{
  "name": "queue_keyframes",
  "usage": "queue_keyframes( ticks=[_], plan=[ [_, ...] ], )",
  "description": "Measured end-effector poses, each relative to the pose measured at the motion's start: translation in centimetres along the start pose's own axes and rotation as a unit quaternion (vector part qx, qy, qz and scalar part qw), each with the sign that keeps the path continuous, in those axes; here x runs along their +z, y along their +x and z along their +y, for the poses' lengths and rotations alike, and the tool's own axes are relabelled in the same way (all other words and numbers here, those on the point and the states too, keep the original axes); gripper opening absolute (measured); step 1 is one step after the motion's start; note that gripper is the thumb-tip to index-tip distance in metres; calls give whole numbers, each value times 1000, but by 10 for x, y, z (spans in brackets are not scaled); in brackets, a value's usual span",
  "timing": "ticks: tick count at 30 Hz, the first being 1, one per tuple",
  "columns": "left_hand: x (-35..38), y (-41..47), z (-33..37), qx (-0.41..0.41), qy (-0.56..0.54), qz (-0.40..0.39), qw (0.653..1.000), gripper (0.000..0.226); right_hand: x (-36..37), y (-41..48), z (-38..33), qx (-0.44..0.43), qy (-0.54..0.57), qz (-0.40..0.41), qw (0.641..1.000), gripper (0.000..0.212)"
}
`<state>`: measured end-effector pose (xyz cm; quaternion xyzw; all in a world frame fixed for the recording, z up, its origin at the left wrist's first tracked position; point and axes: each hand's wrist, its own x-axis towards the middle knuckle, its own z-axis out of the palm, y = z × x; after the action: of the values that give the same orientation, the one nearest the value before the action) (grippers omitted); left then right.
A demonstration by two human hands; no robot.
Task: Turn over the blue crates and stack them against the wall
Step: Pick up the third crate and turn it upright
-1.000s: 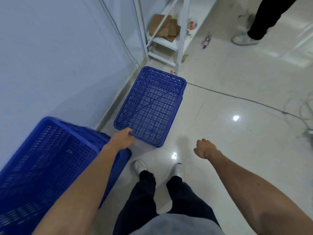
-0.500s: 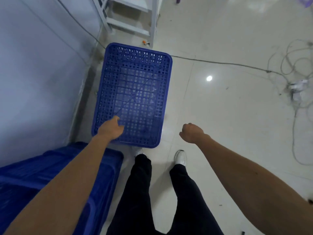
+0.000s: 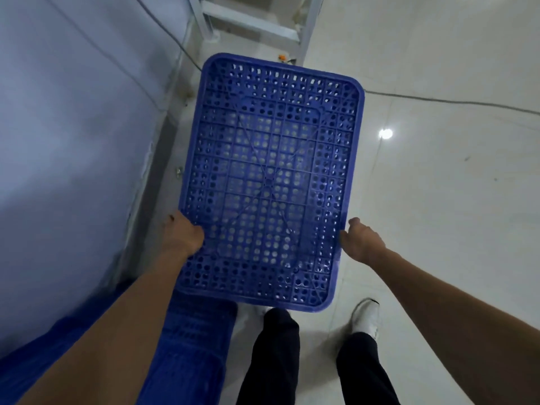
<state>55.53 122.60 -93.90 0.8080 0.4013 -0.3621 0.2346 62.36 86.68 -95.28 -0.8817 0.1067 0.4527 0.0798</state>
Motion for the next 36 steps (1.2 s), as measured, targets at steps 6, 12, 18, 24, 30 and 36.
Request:
queue_keyframes(
  ticks=[6,12,18,24,30,36],
  plan=[
    [18,24,-7,49,-11,68,996,83,22,20,-3,12,95,64,993,29],
    [11,36,-8,45,-68,55,995,60,35,23,1,-3,156,92,983,30],
    [40,4,24,72,-97,62,991,37,15,23,36,-2,174,126,977,27],
    [92,-27,64,102,-74,60,990,52,-26,36,113,-10,121,142,982,27],
    [143,-56,120,116,-49,23,992,58,-61,49,201,4,106,121,987,24],
    [191,-78,158,152,-15,20,988,55,-71,55,267,17,127,164,978,28]
  ],
)
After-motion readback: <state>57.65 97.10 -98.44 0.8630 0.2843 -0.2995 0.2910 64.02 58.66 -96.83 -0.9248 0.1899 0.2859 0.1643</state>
